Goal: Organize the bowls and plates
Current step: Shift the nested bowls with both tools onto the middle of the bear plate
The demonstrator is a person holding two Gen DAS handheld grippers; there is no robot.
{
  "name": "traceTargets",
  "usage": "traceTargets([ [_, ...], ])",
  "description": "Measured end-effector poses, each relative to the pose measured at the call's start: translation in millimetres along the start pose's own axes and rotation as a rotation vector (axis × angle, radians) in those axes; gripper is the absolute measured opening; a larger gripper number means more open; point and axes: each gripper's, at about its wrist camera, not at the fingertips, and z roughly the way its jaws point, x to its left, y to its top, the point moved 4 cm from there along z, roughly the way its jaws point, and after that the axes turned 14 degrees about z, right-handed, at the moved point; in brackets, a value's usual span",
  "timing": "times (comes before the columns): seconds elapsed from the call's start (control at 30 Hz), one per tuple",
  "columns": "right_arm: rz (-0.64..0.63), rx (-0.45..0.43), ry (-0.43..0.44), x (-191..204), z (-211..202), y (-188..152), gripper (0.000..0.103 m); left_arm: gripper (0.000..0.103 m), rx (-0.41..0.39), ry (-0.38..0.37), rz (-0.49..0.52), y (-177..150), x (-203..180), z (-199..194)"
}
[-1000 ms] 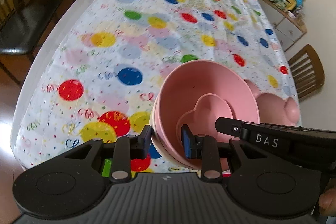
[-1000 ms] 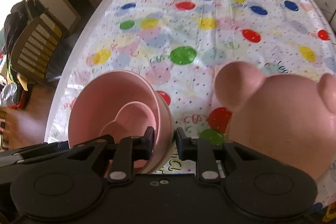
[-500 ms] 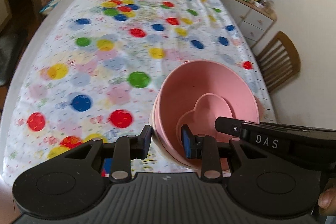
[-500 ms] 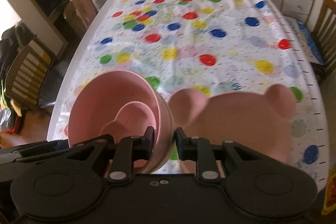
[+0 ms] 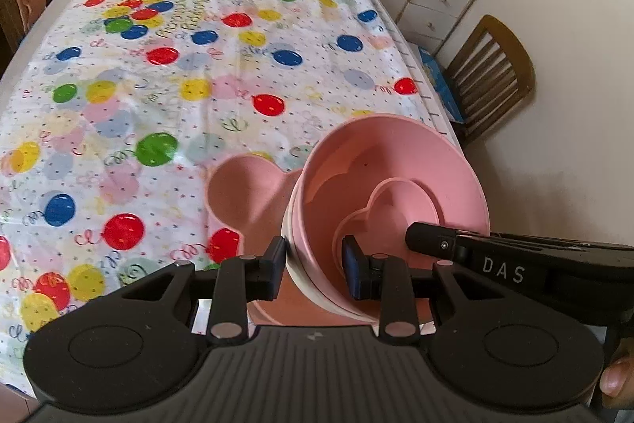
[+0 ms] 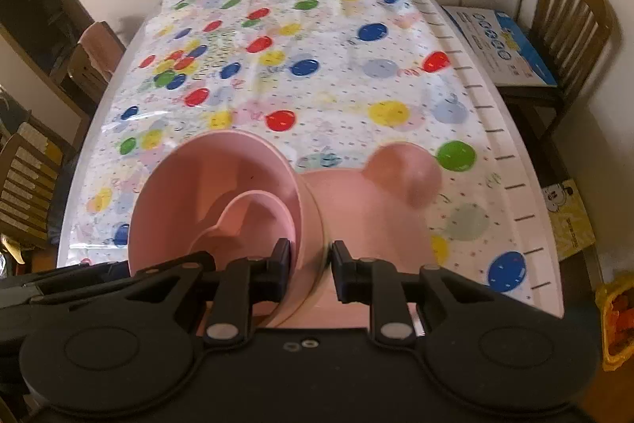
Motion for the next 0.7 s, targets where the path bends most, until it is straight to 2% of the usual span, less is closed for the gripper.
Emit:
traceTargets([
  [0.27, 0.014, 0.023, -0.008, -23.1, 12.0, 1.0, 0.021, 0.03, 0.029, 0.011, 0.003, -2.1, -14.7, 21.0],
  [0.7, 0.022, 0.072, -0.013, -39.5, 37.7, -0.3, 0.021, 0.03, 0.064, 0.021, -0.004, -7.8, -16.7, 47.9],
])
